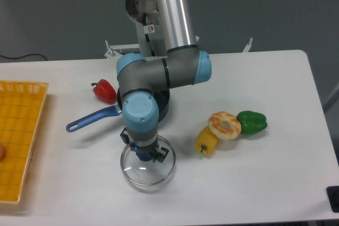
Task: Place the lid on the table
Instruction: 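Lower the held glass lid onto the table beside the saucepan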
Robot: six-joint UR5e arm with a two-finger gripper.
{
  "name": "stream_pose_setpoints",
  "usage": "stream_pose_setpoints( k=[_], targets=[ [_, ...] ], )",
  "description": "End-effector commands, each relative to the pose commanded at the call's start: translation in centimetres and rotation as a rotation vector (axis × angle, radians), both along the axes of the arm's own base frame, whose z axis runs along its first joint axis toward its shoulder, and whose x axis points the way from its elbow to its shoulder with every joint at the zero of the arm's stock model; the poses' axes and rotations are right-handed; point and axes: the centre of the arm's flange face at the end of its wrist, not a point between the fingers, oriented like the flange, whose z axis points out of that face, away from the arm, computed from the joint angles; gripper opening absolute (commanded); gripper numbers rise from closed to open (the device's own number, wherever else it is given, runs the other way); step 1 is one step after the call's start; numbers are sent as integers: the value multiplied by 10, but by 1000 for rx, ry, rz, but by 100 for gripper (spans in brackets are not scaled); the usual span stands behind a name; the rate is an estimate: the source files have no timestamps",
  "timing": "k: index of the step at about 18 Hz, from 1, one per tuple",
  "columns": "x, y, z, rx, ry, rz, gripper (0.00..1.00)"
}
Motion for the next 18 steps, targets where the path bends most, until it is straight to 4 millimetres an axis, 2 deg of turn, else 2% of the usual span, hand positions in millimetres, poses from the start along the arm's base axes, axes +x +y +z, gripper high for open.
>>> stream_pose_setpoints(
  k=[18],
  targets=[
    [5,7,-12,-6,4,3,52]
  ],
)
